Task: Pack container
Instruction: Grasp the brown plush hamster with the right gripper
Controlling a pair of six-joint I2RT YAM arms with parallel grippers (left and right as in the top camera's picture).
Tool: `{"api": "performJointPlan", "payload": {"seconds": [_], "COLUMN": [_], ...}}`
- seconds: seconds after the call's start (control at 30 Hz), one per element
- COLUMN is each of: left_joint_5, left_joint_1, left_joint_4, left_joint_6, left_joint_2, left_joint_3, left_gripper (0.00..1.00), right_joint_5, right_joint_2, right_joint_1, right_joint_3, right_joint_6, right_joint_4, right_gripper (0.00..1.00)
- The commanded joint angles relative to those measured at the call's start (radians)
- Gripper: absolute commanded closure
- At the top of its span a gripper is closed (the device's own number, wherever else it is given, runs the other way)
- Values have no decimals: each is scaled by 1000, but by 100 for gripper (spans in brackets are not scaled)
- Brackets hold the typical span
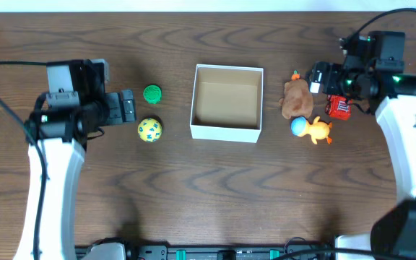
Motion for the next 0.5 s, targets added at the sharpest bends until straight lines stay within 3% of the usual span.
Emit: {"api": "performJointPlan", "payload": {"seconds": [0.0,0.27,0.47], "left_joint_5": [-5,-5,-5], "left_joint_1": [41,61,61], "left_joint_4": [-10,-17,-17], "left_joint_6": [6,6,6], "left_joint_2": [60,149,163], "left_joint_3": [16,16,16], "left_gripper": [2,2,2], "right_joint_5": [-45,158,170], "right_joint_2": [61,240,341], "right_joint_1": [19,104,109], "right_joint_3": [21,28,52], "right_joint_6": [-22,-18,-10], "right_joint_4": [37,89,115], "right_gripper": [1,1,1]}}
